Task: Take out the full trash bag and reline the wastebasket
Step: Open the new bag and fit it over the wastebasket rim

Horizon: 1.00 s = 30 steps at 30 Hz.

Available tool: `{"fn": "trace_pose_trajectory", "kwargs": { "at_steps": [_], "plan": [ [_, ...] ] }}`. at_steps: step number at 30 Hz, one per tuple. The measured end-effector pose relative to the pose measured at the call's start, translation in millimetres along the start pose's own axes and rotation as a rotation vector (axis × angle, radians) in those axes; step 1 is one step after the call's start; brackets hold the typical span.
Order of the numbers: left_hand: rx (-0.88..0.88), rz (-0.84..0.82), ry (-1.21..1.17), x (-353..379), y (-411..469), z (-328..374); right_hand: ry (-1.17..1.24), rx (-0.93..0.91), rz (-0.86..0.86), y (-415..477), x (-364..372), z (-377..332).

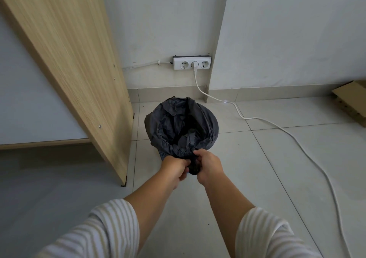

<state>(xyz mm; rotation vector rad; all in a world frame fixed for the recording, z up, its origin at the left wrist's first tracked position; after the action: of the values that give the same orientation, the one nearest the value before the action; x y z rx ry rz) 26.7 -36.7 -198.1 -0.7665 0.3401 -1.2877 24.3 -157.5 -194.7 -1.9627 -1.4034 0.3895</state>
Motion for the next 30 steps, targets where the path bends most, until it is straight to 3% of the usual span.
{"fn": "trace_pose_trajectory", "kwargs": {
  "at_steps": [5, 11, 22, 30],
  "plan": [
    [-0.044, -0.024, -0.247, 7, -3, -3, -0.016, -0.003, -0.092, -1, 3, -4],
    [-0.064, -0.087, -0.588, 16, -14, 3, -0.096, -0.027, -0.053, 3, 0, -7],
    [-0.051, -0.024, -0.506, 10, 2, 2, -0.034, 0.093, -0.064, -2, 10, 13],
    [-0.044, 0.079, -0.18, -8, 14, 10, 0.103, 0.112, 0.064, -5, 20, 11]
  ]
}}
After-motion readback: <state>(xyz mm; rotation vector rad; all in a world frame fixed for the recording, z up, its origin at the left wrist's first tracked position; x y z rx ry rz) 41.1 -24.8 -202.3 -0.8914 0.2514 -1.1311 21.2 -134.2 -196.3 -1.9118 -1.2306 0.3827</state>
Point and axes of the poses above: each hand's wrist, its own y-axis towards the middle knuckle, its own x-axis out of the palm, z = x × y, the point moved 9 cm from there along y, towards the middle knuckle, and after that the axes turned 11 degrees about -y, right-handed, at the moved point
